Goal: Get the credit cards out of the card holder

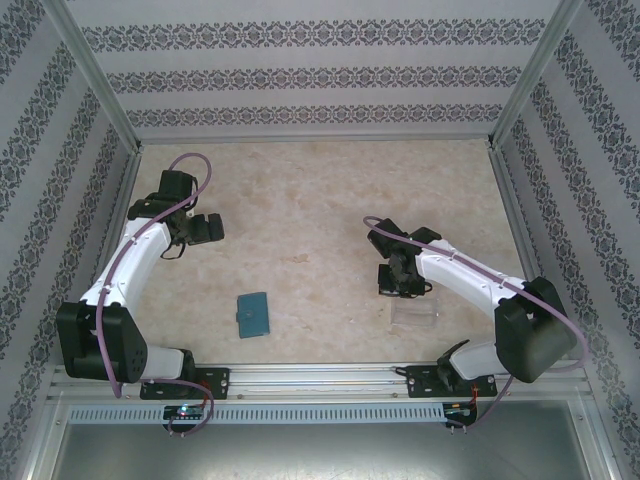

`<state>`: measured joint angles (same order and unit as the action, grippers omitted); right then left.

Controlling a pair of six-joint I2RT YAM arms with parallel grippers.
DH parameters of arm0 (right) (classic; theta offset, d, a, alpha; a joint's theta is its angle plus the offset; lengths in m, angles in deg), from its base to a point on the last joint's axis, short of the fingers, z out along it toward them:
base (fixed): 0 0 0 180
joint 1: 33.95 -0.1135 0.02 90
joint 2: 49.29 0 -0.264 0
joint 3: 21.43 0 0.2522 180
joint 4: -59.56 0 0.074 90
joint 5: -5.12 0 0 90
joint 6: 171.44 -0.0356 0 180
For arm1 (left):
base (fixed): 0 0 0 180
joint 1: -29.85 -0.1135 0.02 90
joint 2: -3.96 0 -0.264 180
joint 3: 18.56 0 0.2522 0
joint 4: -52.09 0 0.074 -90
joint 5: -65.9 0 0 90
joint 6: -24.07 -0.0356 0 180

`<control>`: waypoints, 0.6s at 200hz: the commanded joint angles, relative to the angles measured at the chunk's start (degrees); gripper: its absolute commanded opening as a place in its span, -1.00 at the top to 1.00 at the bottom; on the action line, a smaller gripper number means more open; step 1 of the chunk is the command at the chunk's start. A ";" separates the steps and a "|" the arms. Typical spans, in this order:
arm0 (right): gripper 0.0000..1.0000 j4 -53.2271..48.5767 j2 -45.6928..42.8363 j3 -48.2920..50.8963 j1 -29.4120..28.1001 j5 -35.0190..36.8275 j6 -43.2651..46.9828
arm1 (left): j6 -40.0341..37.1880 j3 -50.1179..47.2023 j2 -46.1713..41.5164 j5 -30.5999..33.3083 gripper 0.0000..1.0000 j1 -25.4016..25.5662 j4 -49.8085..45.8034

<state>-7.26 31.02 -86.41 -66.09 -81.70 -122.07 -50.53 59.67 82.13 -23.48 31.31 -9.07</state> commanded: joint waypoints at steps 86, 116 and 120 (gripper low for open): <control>0.87 -4.87 7.95 -15.09 -3.59 2.48 -0.17 | -0.46 -0.61 -0.99 0.33 -1.00 0.39 -2.23; 0.88 -5.34 14.78 -23.41 -5.20 2.45 -0.32 | 0.05 -1.65 -2.56 -1.25 -1.00 0.39 -0.88; 0.88 -5.40 15.94 -24.66 -5.39 2.45 -0.34 | 0.01 -1.67 -2.63 -1.34 -1.00 0.39 -0.88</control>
<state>-11.06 42.67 -105.12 -70.26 -80.63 -122.07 -50.51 58.97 81.61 -23.94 31.31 -9.07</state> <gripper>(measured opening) 0.066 0.999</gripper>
